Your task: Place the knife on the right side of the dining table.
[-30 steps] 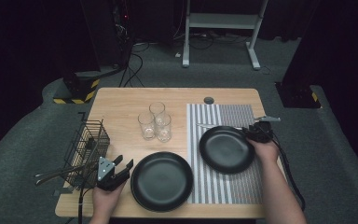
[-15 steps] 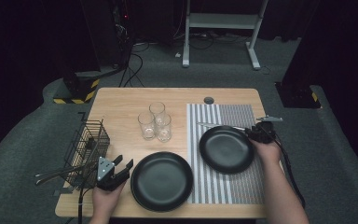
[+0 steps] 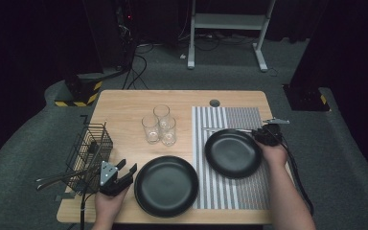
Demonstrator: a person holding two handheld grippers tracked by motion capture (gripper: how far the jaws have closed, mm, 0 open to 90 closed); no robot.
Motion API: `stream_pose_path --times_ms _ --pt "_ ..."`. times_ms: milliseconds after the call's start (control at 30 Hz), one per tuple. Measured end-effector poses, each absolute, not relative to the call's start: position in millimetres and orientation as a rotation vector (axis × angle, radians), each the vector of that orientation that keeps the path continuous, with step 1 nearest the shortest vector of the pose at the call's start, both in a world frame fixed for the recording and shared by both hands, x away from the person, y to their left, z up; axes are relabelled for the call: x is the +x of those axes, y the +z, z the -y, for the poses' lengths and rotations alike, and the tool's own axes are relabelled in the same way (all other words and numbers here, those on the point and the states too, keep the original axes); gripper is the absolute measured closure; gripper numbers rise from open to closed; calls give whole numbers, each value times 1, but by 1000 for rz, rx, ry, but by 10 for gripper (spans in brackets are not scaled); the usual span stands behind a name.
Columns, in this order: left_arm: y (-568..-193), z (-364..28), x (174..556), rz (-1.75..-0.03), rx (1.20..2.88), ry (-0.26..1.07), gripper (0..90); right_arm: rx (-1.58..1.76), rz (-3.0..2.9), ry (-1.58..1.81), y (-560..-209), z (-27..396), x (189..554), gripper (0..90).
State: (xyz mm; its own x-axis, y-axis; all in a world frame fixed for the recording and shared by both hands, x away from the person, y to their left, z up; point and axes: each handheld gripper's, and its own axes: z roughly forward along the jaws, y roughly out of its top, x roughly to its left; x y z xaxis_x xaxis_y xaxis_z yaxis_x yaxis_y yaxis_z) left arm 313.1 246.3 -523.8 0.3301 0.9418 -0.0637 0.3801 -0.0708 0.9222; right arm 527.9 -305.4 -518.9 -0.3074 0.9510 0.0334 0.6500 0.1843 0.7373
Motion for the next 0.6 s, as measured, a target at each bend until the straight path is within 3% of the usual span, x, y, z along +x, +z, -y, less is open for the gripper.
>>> stream_pose_path --times_ms 600 --pt "-524 -246 313 -1214 1638 737 479 1495 -2036 926 -519 303 529 650"
